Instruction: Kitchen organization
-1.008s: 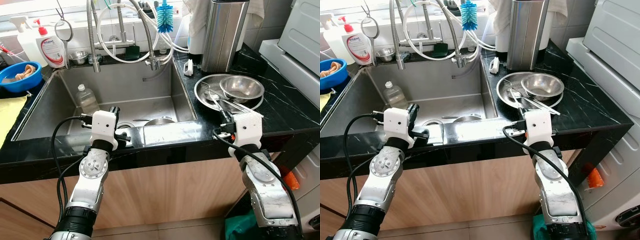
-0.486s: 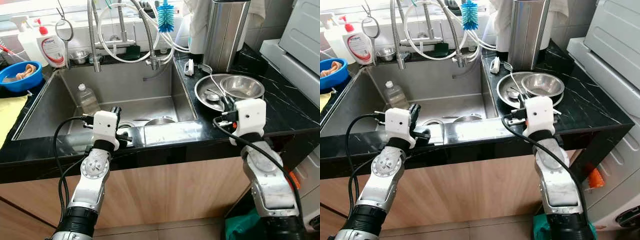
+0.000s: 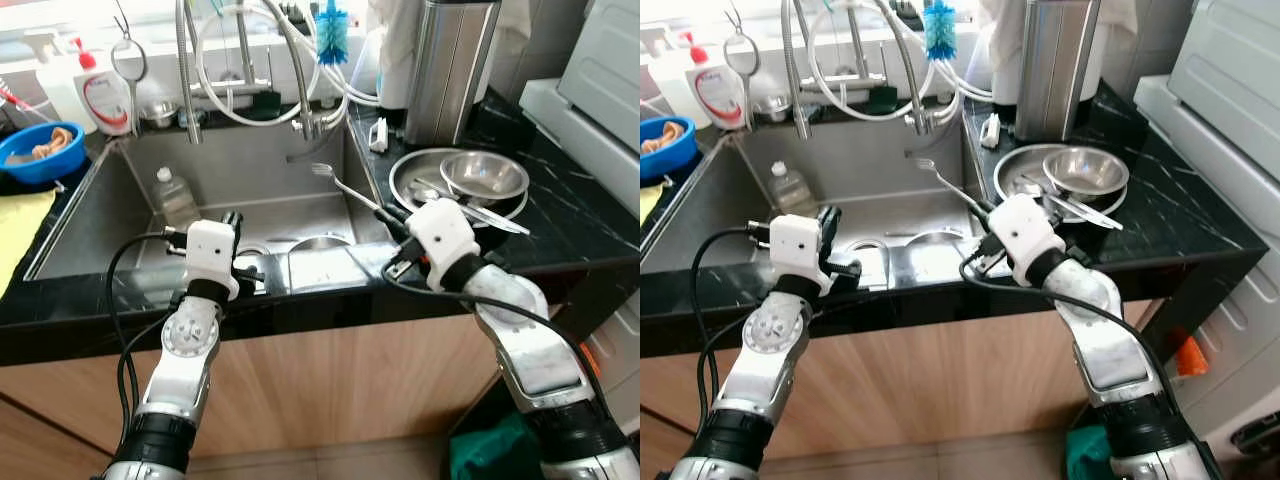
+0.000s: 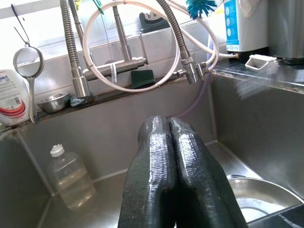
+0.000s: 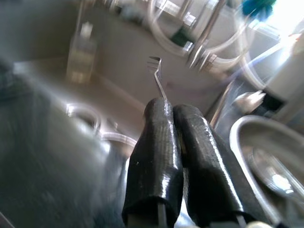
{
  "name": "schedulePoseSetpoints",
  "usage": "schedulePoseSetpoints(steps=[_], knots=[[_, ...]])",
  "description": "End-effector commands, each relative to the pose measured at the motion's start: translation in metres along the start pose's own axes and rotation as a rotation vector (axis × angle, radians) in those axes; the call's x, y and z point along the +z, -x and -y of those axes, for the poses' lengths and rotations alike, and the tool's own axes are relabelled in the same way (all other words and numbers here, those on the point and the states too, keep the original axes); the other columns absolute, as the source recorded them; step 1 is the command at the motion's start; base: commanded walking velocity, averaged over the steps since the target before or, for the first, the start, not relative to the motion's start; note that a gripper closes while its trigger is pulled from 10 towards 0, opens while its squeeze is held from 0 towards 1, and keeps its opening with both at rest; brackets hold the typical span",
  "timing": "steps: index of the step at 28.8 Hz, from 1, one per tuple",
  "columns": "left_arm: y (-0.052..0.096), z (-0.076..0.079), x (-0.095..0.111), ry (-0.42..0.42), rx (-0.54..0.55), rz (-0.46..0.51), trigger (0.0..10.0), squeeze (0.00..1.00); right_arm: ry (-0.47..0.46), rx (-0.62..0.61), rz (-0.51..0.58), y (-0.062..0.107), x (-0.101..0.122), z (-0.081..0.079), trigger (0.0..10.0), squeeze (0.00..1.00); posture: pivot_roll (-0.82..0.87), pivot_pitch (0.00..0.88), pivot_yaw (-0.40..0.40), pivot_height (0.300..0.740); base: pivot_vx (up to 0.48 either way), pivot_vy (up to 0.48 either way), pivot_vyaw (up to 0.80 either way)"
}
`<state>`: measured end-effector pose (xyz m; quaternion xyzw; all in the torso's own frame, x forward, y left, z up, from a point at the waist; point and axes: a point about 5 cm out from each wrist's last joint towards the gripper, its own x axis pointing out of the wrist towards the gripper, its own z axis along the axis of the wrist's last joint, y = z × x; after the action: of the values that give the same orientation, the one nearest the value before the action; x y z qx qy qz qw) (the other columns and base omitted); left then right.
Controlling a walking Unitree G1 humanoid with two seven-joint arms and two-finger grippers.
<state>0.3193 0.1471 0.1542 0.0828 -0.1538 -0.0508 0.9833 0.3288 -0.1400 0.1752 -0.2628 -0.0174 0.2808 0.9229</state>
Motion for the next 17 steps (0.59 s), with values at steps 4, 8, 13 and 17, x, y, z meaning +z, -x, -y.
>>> schedulePoseSetpoints(steps=[4,8,13,17], knots=[[-0.003,-0.004,0.001,-0.009,0.009,0.006,10.0,0.0,-0.008,0.041,-0.039,-0.013,-0.006,0.002,10.0,0.0,-0.21,0.0,0.045,0.731,0.0,0.0,0.0],[-0.002,-0.005,0.002,-0.011,0.01,0.008,10.0,0.0,0.015,0.02,-0.099,-0.023,-0.015,0.006,10.0,0.0,-0.21,0.0,0.046,0.731,0.0,0.0,0.0],[-0.004,-0.005,0.004,-0.013,0.01,0.017,10.0,0.0,0.022,-0.001,-0.14,-0.032,-0.022,0.006,10.0,0.0,-0.2,0.0,0.045,0.731,0.0,0.0,0.0],[-0.004,-0.008,0.004,-0.017,0.013,0.015,10.0,0.0,0.028,-0.016,-0.117,-0.036,-0.018,0.007,10.0,0.0,-0.2,0.0,0.046,0.731,0.0,0.0,0.0]])
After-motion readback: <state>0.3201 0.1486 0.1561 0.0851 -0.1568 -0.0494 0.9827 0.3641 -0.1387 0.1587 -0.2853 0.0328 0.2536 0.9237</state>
